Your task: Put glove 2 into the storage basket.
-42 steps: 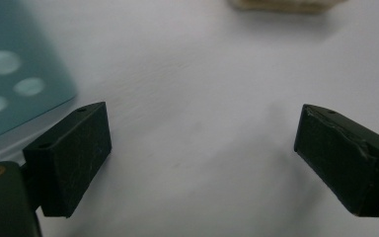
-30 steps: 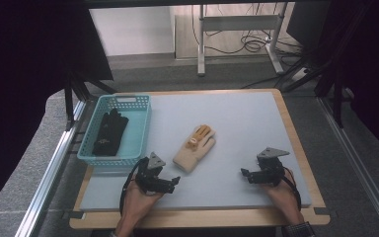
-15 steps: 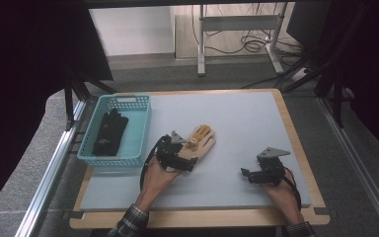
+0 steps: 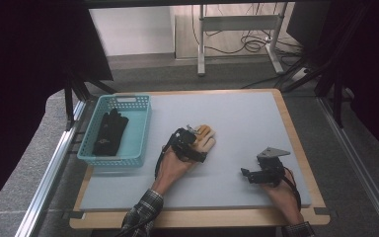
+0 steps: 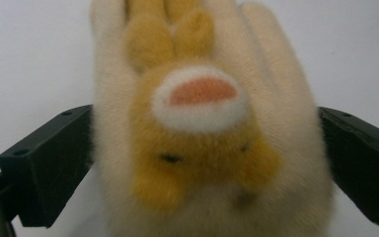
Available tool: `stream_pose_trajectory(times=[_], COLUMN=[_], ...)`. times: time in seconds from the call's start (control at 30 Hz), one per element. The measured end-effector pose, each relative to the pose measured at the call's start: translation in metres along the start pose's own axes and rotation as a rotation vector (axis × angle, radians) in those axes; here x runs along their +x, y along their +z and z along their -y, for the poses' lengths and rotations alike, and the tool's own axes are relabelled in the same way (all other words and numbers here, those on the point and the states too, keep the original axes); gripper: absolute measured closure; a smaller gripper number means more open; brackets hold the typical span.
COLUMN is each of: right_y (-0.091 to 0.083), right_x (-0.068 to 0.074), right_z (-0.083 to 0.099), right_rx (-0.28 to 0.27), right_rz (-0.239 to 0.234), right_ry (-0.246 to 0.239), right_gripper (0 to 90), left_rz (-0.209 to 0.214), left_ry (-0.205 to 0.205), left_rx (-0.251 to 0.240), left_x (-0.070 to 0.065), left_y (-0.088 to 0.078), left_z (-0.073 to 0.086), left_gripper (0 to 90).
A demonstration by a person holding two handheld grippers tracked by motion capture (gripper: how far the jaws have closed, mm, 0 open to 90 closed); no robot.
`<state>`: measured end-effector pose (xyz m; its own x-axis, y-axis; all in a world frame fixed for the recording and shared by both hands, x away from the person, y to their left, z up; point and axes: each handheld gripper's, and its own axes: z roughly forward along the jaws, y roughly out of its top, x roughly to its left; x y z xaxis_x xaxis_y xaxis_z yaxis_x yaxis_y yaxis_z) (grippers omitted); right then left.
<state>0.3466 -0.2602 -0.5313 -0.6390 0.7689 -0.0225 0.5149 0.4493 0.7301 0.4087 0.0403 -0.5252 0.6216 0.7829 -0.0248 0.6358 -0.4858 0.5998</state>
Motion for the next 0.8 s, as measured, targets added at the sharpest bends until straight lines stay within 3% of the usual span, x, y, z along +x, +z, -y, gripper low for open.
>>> stream_pose_trajectory(times=[0.07, 0.17, 0.27, 0.6, 0.8], right_y=[0.0, 0.0, 0.0, 0.001, 0.001], right_x=[0.0, 0.001, 0.001, 0.002, 0.002], right_z=[0.0, 0.0, 0.0, 0.0, 0.0], right_rx=[0.001, 0.003, 0.003, 0.004, 0.004], right_rz=[0.003, 0.007, 0.009, 0.012, 0.012], right_ry=[-0.003, -0.007, -0.009, -0.011, -0.012], right_gripper=[15.4, 15.4, 15.4, 15.4, 15.3], left_rz=[-0.02, 0.005, 0.017, 0.031, 0.043], left_ry=[0.008, -0.009, 0.011, 0.014, 0.011], left_rx=[0.016, 0.011, 0.008, 0.012, 0.015], left_x=[-0.001, 0.002, -0.001, -0.002, 0.0], left_y=[0.005, 0.006, 0.003, -0.004, -0.006], left_z=[0.0, 0.0, 0.0, 0.001, 0.001], left_gripper=[2.1, 4.9, 15.1, 43.7, 51.4])
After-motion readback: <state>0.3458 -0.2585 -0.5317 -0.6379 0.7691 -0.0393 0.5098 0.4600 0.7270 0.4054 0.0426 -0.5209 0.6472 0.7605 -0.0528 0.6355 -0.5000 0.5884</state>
